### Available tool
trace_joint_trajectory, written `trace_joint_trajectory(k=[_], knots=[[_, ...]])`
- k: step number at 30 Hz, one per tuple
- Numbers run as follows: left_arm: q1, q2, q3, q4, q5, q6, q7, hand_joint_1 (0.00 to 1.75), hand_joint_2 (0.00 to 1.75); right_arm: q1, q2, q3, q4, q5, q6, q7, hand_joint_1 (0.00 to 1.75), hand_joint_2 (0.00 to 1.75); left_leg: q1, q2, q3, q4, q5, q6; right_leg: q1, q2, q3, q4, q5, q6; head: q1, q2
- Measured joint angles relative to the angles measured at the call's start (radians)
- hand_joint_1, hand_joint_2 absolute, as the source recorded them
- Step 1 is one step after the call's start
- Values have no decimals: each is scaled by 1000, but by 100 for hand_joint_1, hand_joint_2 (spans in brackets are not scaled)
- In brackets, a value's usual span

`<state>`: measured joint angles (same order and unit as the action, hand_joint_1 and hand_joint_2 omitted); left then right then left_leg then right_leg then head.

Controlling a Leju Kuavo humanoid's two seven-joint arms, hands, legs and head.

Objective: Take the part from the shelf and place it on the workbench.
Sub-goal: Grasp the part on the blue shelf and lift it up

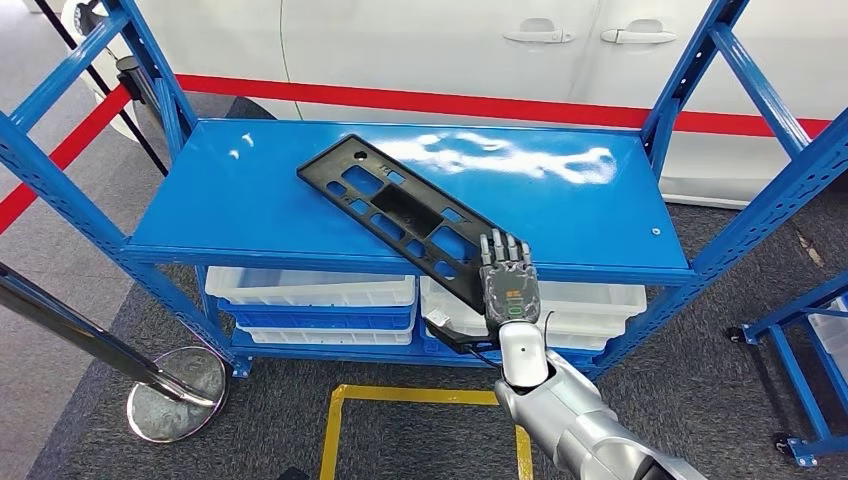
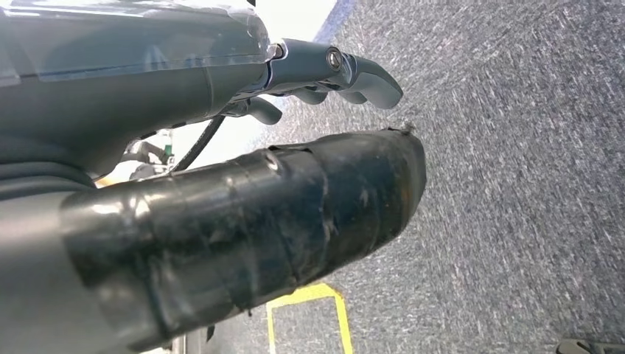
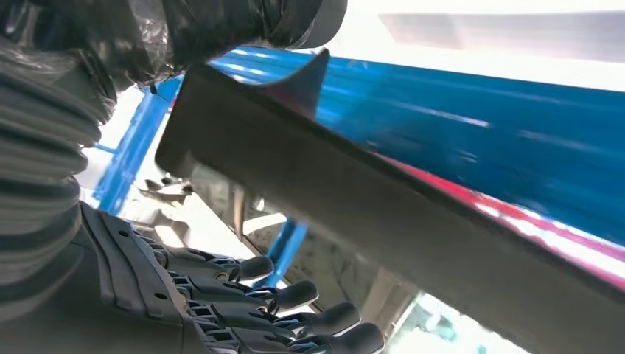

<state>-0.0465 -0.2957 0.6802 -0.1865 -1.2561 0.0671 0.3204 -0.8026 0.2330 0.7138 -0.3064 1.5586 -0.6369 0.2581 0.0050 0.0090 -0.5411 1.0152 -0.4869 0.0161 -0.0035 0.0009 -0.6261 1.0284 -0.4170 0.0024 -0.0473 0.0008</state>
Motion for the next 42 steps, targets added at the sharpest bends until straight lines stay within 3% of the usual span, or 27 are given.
trace_joint_trajectory(k=[3, 18, 19, 22, 23, 42], knots=[[0, 1, 0, 0, -5, 0, -1, 0, 0, 1, 2, -10, 0, 2, -17, -27, 45, 175, 0, 0, 0, 0, 0, 0, 0, 0, 0, 0, 0, 0, 0, 0], [-1, 2, 1, 0, -11, 0, -6, 0, 0, 5, 21, -16, 0, 11, -43, -60, 45, 175, 0, 0, 0, 0, 0, 0, 0, 0, 0, 0, 0, 0, 0, 0], [-1, 2, 1, 0, -11, 0, -6, 0, 0, 5, 21, -16, 0, 11, -43, -60, 69, 175, 0, 0, 0, 0, 0, 0, 0, 0, 0, 0, 0, 0, 0, 0], [-1, 2, 1, 0, -11, 0, -6, 0, 0, 6, 23, -17, 0, 11, -43, -60, 163, 175, 0, 0, 0, 0, 0, 0, 0, 0, 0, 0, 0, 0, 0, 0], [-1, 2, 1, 0, -11, 0, -6, 0, 0, 6, 24, -17, 0, 11, -44, -62, 170, 175, 0, 0, 0, 0, 0, 0, 0, 0, 0, 0, 0, 0, 0, 0], [-3, 2, 10, 0, -20, 5, -9, 0, 0, 12, 58, -17, -42, 13, -67, -87, 175, 175, 0, 0, 0, 0, 0, 0, 0, 1, 0, 0, 0, 0, 0, 0]])
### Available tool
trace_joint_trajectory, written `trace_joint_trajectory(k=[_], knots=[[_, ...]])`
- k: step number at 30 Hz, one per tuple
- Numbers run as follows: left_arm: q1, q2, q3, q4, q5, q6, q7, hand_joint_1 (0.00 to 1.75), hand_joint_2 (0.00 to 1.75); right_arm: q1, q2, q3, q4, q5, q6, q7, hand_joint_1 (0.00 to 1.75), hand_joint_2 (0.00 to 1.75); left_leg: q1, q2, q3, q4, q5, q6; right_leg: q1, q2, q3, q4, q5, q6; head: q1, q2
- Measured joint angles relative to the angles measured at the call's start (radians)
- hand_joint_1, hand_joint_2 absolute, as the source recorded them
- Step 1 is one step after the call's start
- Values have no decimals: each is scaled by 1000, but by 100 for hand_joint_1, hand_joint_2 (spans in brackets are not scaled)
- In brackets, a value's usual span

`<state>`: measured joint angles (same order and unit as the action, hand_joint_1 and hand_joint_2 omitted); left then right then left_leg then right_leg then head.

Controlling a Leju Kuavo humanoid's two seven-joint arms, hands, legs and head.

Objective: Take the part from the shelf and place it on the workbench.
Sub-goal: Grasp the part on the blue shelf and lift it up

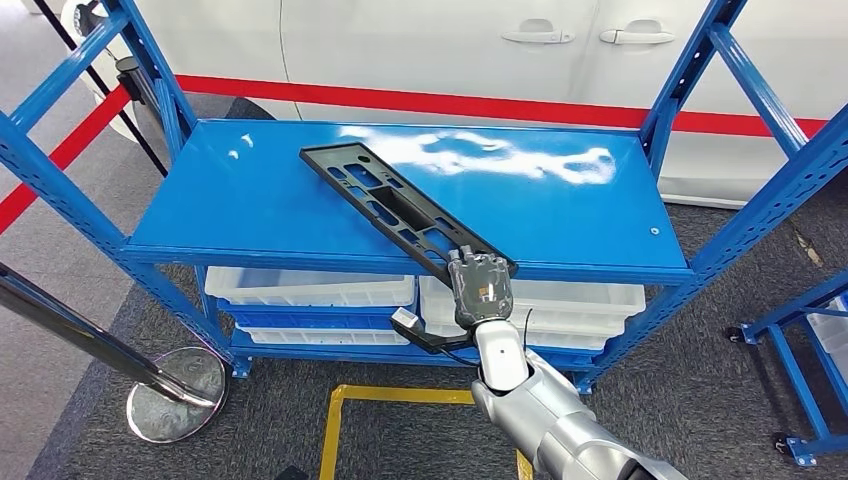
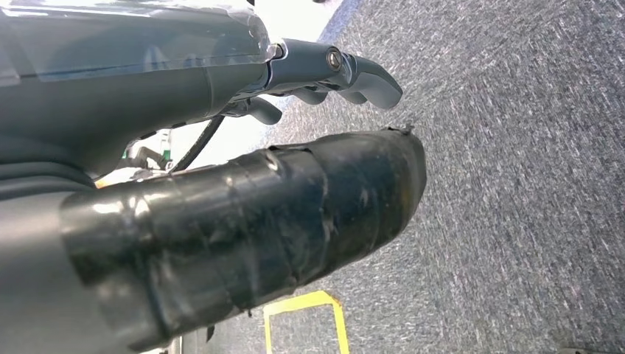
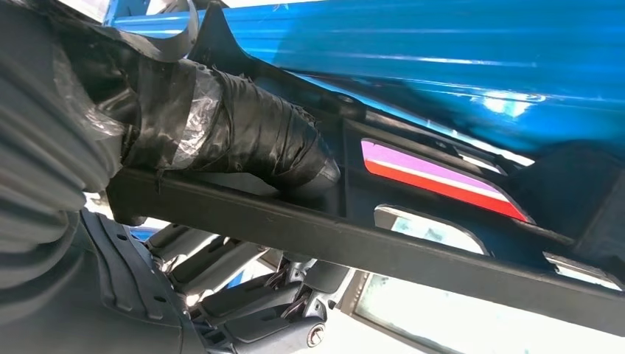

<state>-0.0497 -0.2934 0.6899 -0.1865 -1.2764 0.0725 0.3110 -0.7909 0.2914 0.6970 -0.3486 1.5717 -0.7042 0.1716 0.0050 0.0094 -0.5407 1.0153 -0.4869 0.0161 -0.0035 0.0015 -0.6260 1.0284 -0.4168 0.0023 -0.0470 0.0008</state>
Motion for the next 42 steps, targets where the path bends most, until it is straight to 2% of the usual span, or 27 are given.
trace_joint_trajectory(k=[14, 18, 27, 31, 37, 42], knots=[[0, 0, 12, 0, 0, 1, -4, 0, 0, 2, 0, 0, -4, 0, 0, -2, 175, 175, 0, 0, 0, 0, 0, 0, 0, 0, 0, 0, 0, 0, 0, 0], [0, 0, 15, 0, -1, 0, -12, 0, 175, 2, 0, 0, -5, 0, 0, -2, 175, 175, 0, 0, 0, 0, 0, 0, 0, 0, 0, 0, 0, 0, 0, 0], [-1, 0, 15, 0, -22, 23, -30, 0, 175, 6, -2, 0, -15, 0, 0, 2, 175, 175, 0, 0, 0, 0, 0, 0, 0, 0, 0, 0, 0, 0, 0, 0], [-1, 0, 19, 0, -14, 43, -52, 0, 175, 22, -21, 0, -75, 0, 0, -1, 175, 175, 0, 0, 0, 0, 0, 0, 0, 0, 0, 0, 0, 0, 0, 0], [-1, 0, 36, 0, -4, 42, -46, 0, 175, 37, -91, 2, -274, -2, 1, 36, 175, 175, 0, 0, -1, 1, 0, 0, 0, 0, -1, 0, 0, 0, 0, 0], [0, 0, 53, 0, 2, 55, -29, 0, 175, 63, -170, -29, -464, -45, 2, -79, 175, 175, -1, -1, -2, 2, 0, 0, 0, -1, -1, 0, 1, 1, 0, 0]])
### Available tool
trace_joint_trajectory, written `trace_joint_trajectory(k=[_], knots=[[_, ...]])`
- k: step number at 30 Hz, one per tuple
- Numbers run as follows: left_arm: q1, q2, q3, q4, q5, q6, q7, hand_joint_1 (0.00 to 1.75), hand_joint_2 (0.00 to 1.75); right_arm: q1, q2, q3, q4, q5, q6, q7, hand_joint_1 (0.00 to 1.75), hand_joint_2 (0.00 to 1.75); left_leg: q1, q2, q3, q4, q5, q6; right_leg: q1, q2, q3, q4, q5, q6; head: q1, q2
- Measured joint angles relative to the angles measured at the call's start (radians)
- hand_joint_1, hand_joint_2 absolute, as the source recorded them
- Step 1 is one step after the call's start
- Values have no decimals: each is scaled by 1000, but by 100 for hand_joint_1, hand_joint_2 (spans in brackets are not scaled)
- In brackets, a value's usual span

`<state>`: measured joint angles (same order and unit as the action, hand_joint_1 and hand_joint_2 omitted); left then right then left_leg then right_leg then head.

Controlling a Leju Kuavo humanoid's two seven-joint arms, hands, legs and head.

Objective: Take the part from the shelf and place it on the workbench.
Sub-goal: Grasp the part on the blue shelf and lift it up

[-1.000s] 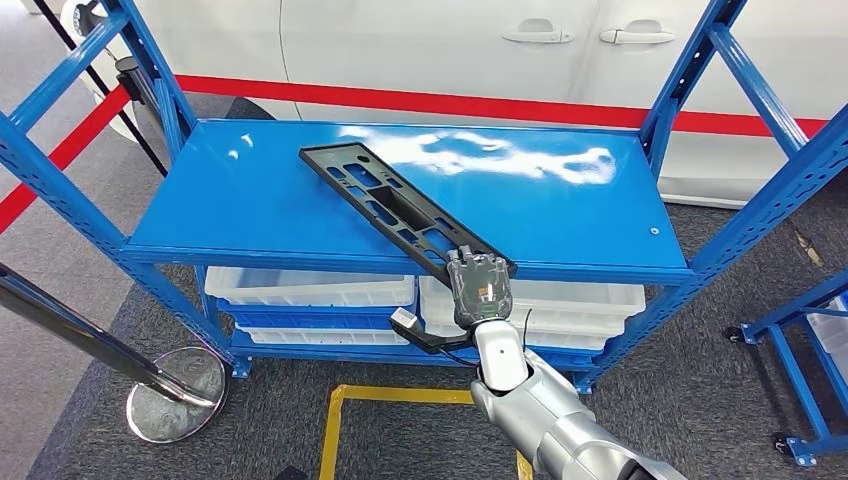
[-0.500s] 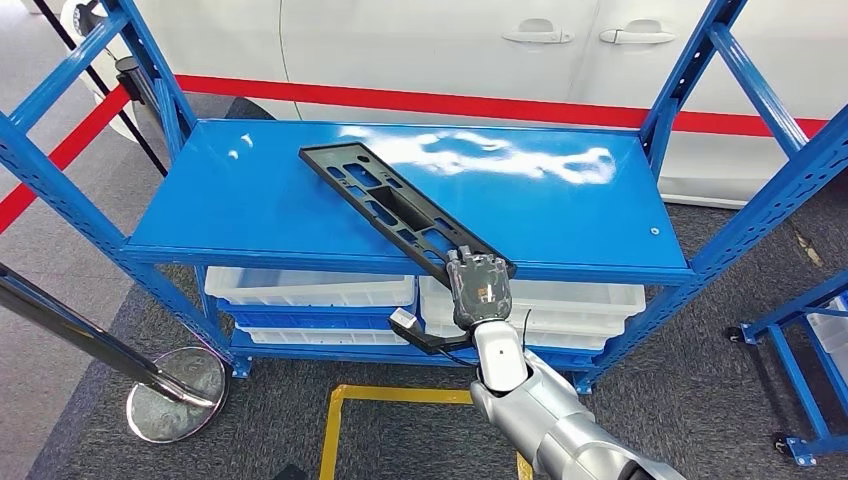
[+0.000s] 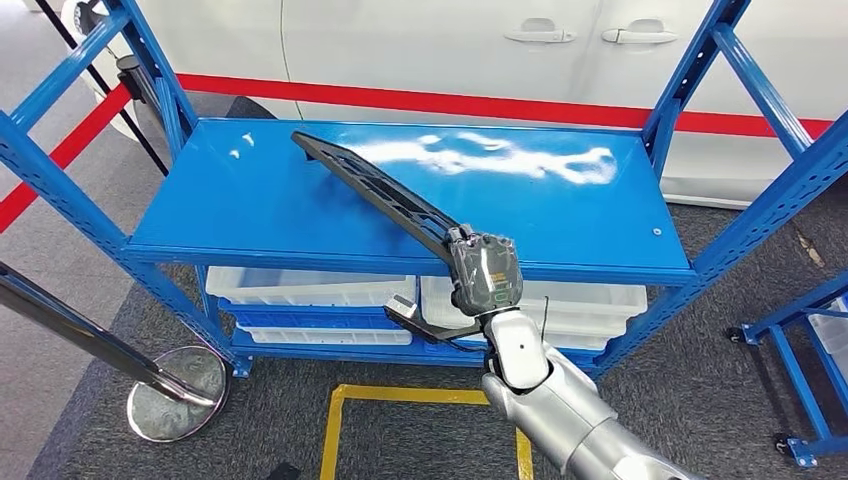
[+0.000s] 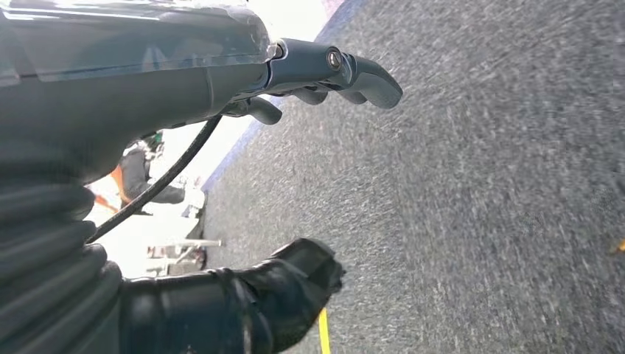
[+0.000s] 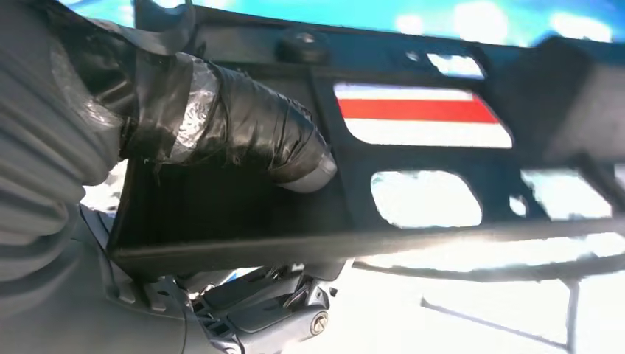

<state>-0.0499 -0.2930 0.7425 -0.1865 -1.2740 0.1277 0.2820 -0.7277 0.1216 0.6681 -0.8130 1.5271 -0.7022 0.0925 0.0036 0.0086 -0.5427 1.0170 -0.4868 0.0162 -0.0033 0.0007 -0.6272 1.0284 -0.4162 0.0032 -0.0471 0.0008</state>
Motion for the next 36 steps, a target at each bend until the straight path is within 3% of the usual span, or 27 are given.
trace_joint_trajectory(k=[6, 19, 23, 25, 28, 29, 30, 33, 34, 36], knots=[[3, 0, 19, 0, 5, 5, 7, 0, 175, 16, -68, -128, -173, -20, 0, -119, 175, 175, 0, -1, -2, 1, 0, 0, 0, -1, -1, 0, 1, 1, 0, 0], [1, 0, 32, 0, -3, 11, 8, 0, 175, 73, -112, -229, -303, 7, 1, -131, 175, 175, -1, -1, -3, 3, 0, 1, -2, -1, -1, -1, 2, 3, 0, 0], [-1, -1, 38, 0, -3, 11, 30, 0, 175, 78, -117, -243, -320, -13, 1, -145, 175, 175, 1, 0, -1, -14, 22, 24, -7, 0, 1, -15, 12, 21, 0, 0], [-3, -2, 39, 0, -4, 11, 40, 0, 175, 76, -120, -249, -324, -23, 1, -152, 175, 175, 7, 4, 3, -42, 43, 35, -6, 0, -14, 23, -28, 25, 2, 0], [-4, -3, 40, 0, -4, 11, 49, 0, 175, 79, -126, -259, -324, -29, 1, -159, 175, 175, 9, 6, -10, -42, 52, 39, -13, 1, -82, 208, -129, 35, 4, 0], [-3, -3, 41, 0, -4, 10, 51, 0, 175, 81, -128, -260, -322, -33, 1, -162, 175, 175, 10, 6, -16, -35, 52, 39, -17, 0, -94, 248, -139, 40, 4, 0], [-3, -3, 43, 0, -4, 10, 54, 0, 175, 82, -130, -261, -320, -39, 1, -166, 175, 175, 12, 6, -24, -27, 52, 37, -22, 0, -88, 249, -129, 45, 4, 0], [-5, -3, 46, 0, -6, 10, 65, 0, 175, 70, -132, -262, -309, -66, 1, -183, 175, 175, 20, 5, -52, 9, 45, 20, -34, -1, 7, 90, -65, 58, 5, 0], [-6, -4, 47, 0, -6, 11, 70, 0, 175, 63, -132, -262, -302, -77, 1, -188, 175, 175, 20, 4, -60, 19, 43, 12, -33, 1, 27, 51, -55, 54, 5, 0], [-8, -4, 49, 0, -6, 10, 80, 0, 175, 50, -131, -262, -285, -96, 1, -194, 175, 175, 18, 1, -72, 29, 47, -4, -25, 4, 29, 36, -55, 38, 4, 0]])
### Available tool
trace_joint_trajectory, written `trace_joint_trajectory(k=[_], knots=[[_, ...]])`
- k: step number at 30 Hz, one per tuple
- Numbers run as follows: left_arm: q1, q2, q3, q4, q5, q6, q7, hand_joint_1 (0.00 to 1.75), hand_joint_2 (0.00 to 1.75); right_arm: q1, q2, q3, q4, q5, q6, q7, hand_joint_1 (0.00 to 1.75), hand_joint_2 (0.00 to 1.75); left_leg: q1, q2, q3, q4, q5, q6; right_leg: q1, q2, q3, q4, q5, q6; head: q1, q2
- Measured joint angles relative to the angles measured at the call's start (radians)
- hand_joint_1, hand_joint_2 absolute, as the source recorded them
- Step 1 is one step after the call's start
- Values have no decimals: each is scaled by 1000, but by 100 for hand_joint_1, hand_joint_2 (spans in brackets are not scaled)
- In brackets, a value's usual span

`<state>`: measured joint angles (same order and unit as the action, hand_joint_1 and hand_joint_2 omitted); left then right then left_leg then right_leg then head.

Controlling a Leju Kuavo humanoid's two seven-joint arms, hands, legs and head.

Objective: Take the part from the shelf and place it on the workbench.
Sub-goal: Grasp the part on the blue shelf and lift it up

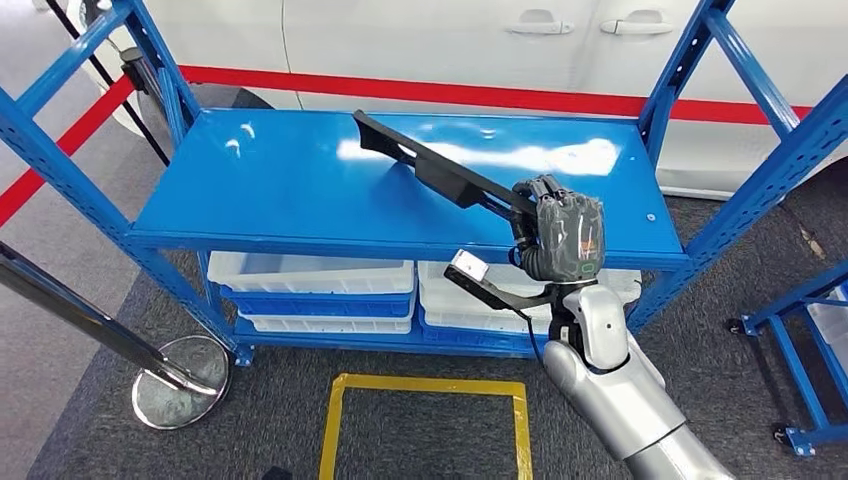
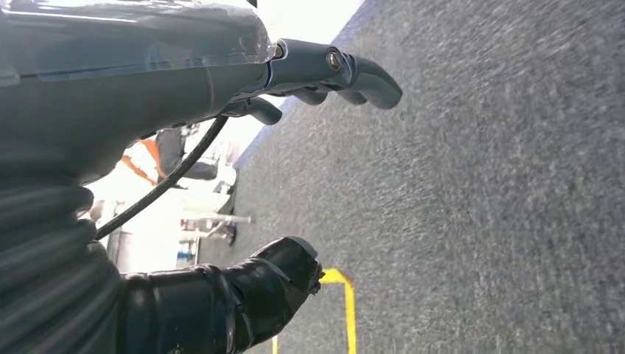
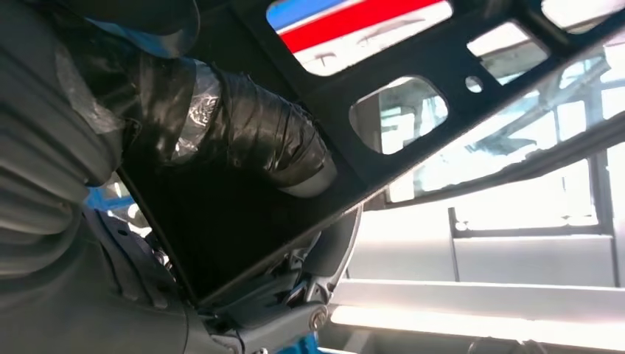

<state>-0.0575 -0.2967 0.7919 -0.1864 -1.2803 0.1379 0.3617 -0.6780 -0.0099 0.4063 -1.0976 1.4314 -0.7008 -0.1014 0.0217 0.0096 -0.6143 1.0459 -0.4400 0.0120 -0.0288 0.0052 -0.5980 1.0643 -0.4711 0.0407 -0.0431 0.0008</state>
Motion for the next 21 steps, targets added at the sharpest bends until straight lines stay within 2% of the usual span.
trace_joint_trajectory(k=[2, 3, 4, 5, 7, 8, 9, 10, 11, 12, 13, 14, 15, 17, 18, 19, 21], knots=[[0, 0, 3, 0, 0, 0, 6, 0, 175, -11, 2, 0, 18, -9, 0, -1, 175, 175, 1, -1, -6, 3, 3, -14, 0, -1, -10, -5, 8, -21, -1, 0], [0, 0, 4, 0, 0, -1, 8, 0, 175, -17, 4, 1, 27, -11, 0, -2, 175, 175, 3, -2, -14, 14, -11, -21, -1, -2, -15, -7, 16, -32, -2, 0], [0, 0, 5, 0, 0, -1, 10, 0, 175, -22, 5, 1, 33, -13, 0, -2, 175, 175, 5, -2, -26, 40, -38, -25, -2, -4, -21, -11, 24, -42, -4, 0], [0, 0, 6, 0, 0, -1, 11, 0, 175, -27, 7, 1, 40, -14, 0, -2, 175, 175, 6, -2, -42, 85, -79, -27, -2, -6, -28, -13, 32, -50, -6, 0], [0, 0, 9, 0, 0, -1, 12, 0, 175, -33, 10, 1, 51, -14, 0, -2, 175, 175, 6, -2, -77, 202, -158, -30, 2, -7, -47, -13, 48, -57, -9, 0], [0, 0, 10, 0, 0, -1, 12, 0, 175, -35, 11, 1, 55, -15, 0, -2, 175, 175, 6, -2, -83, 244, -175, -31, 4, -7, -58, -12, 56, -58, -9, 0], [0, 0, 11, 0, 0, -1, 12, 0, 175, -36, 11, 2, 59, -16, 0, -2, 175, 175, 6, -2, -75, 257, -171, -30, 6, -7, -70, -11, 64, -57, -9, 0], [0, 0, 12, 0, 0, -1, 13, 0, 175, -37, 11, 2, 63, -19, 0, -2, 175, 175, 6, -2, -51, 237, -150, -29, 7, -7, -81, -10, 72, -55, -9, 0], [-1, 0, 13, 0, 0, -1, 13, 0, 175, -39, 11, 3, 65, -22, 0, -2, 175, 175, 6, -2, -9, 184, -123, -26, 7, -7, -91, -10, 81, -52, -10, 0], [-2, 0, 13, 0, 0, -1, 14, 0, 175, -41, 11, 3, 67, -27, 0, -2, 175, 175, 6, -3, 38, 115, -108, -22, 8, -7, -99, -9, 89, -48, -10, 0], [-3, 0, 13, 0, 0, -1, 14, 0, 175, -45, 11, 4, 69, -32, 0, 0, 175, 175, 3, -4, 78, 55, -100, -19, 8, -7, -104, -10, 98, -43, -9, 0], [-4, 0, 13, 0, 0, -1, 14, 0, 175, -47, 11, 4, 71, -37, 0, 1, 175, 175, 0, -5, 103, 10, -98, -15, 9, -7, -106, -12, 107, -36, -9, 0], [-5, -1, 14, 0, 0, -1, 14, 0, 175, -50, 10, 5, 72, -41, 0, 2, 175, 175, -3, -7, 112, -11, -101, -11, 9, -7, -106, -16, 117, -29, -9, 0], [-4, -1, 14, 0, -1, -2, 14, 0, 175, -51, 9, 7, 75, -49, 0, 3, 175, 175, -5, -6, 103, -21, -82, 1, 7, -7, -105, -29, 135, -15, -11, 0], [-4, -1, 15, 0, -1, -2, 14, 0, 175, -51, 7, 8, 77, -53, 0, 2, 175, 175, -4, -5, 96, -26, -69, 9, 7, -7, -109, -27, 126, -9, -10, 0], [-4, -1, 16, 0, -2, -2, 14, 0, 175, -51, 6, 9, 78, -56, 0, 1, 175, 175, -3, -3, 88, -32, -54, 19, 6, -6, -118, -9, 98, -6, -8, 0], [-4, 0, 16, 0, -3, -2, 13, 0, 175, -49, 3, 9, 78, -62, 0, -2, 175, 175, -5, 0, 63, -37, -27, 32, 6, -6, -148, 89, -3, -5, -6, 0]])
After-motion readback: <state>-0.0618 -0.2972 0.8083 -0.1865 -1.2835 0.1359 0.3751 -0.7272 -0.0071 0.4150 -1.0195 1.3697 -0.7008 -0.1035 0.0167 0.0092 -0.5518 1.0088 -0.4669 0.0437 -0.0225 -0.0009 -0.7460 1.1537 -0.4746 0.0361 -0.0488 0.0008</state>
